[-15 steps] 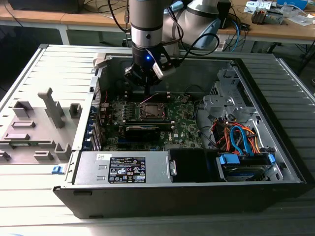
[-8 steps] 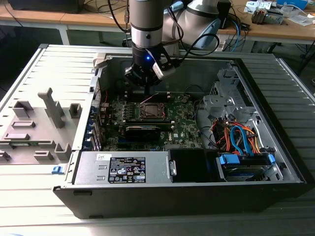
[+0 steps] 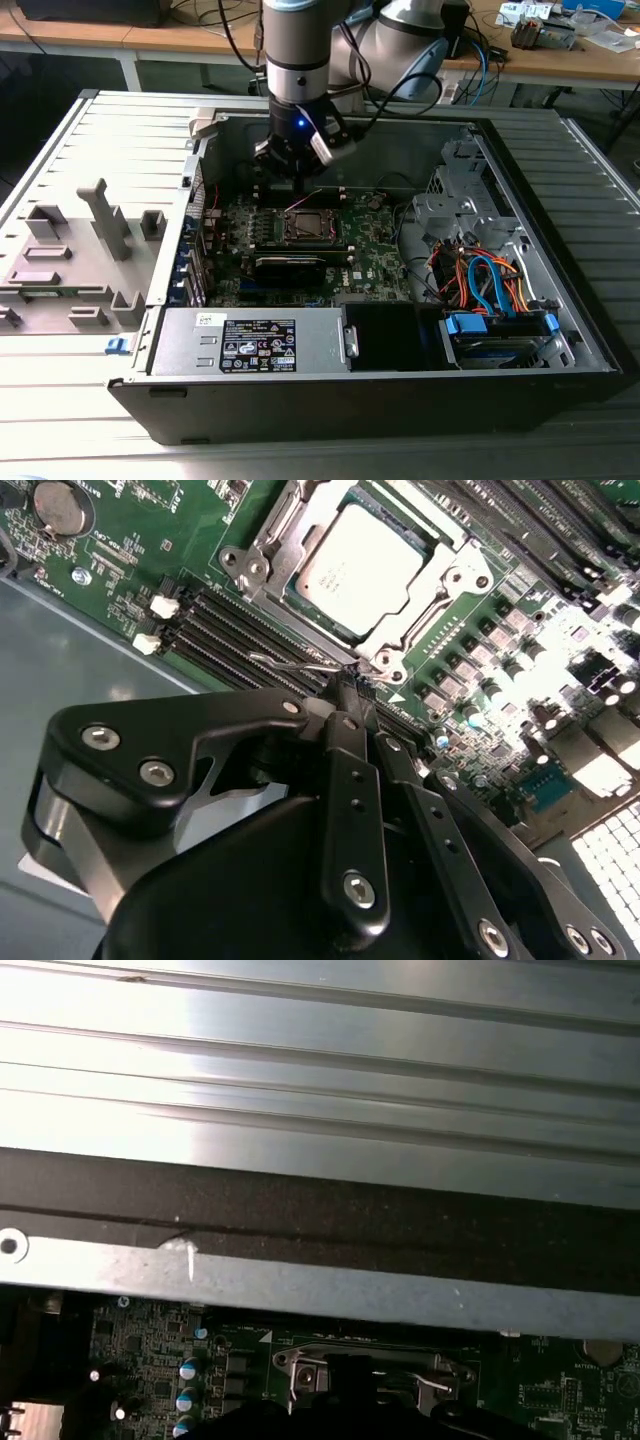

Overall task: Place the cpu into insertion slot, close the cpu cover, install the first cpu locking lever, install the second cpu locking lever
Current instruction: 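Install the first cpu locking lever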

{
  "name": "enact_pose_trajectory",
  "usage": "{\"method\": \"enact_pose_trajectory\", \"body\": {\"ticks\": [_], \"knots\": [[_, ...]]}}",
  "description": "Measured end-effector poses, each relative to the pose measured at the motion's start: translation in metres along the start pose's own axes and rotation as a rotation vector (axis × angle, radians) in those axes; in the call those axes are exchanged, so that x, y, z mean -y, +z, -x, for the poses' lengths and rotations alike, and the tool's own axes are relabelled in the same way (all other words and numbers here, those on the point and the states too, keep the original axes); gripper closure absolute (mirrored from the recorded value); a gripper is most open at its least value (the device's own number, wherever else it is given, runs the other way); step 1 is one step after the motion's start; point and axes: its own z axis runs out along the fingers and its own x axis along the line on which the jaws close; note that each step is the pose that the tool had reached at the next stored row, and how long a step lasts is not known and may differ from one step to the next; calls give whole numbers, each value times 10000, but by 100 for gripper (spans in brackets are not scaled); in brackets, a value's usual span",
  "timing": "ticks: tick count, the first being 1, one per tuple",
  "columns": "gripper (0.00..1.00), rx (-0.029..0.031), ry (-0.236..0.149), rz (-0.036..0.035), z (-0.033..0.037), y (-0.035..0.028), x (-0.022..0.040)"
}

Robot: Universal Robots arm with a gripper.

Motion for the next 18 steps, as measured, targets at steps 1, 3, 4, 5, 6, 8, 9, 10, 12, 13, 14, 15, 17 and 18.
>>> {"method": "enact_pose_trajectory", "body": {"ticks": [1,3,4,5,6,8,9,10,12,13,14,15,17,18], "knots": [[89,-1,-2,-1,1,14,-8],[89,0,-8,0,-1,42,-21],[89,-1,-10,0,-6,60,-26],[89,-2,-10,0,-9,67,-27],[89,-1,-10,0,-12,74,-28],[89,-1,-11,0,-16,96,-33],[89,-1,-12,0,-17,103,-34],[89,-1,-11,-1,-18,108,-35],[89,-1,-11,0,-22,122,-39],[89,-1,-11,0,-24,128,-40],[89,0,-12,0,-26,135,-40],[89,-1,-13,0,-27,139,-40],[89,-1,-13,0,-28,152,-41],[89,-1,-15,-1,-28,156,-41]]}}
